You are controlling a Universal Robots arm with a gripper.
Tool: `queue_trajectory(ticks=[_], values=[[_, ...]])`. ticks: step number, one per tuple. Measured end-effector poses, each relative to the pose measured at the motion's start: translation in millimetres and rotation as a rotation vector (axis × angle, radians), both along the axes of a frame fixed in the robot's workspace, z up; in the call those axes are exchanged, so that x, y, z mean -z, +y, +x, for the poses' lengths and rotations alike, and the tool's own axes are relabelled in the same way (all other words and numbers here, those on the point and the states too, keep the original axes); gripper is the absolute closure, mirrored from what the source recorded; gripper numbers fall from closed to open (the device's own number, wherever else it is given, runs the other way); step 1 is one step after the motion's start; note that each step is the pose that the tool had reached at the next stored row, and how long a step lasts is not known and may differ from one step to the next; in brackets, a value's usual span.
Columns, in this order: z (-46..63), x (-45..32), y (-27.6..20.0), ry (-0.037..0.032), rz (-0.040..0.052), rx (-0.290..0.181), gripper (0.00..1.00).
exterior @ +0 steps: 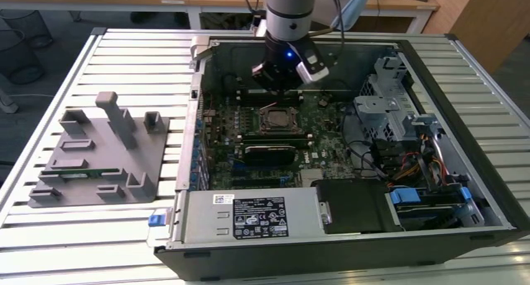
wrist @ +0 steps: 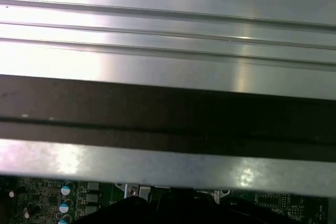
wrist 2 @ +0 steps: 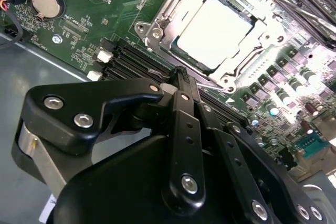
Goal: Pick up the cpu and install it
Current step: 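Install the first cpu locking lever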
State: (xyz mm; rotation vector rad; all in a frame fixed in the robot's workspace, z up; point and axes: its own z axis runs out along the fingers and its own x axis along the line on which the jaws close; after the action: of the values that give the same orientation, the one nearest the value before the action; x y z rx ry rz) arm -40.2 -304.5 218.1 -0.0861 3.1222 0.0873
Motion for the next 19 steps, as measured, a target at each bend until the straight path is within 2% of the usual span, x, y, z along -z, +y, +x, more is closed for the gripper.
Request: queue_trajectory(ticks=[8,19], values=[[4.8,5.3,1.9,0.0002,-0.0001,0.0,0.89],[9.2,18.6,3.7,0.0016,-0.0001,0.0,0.89]])
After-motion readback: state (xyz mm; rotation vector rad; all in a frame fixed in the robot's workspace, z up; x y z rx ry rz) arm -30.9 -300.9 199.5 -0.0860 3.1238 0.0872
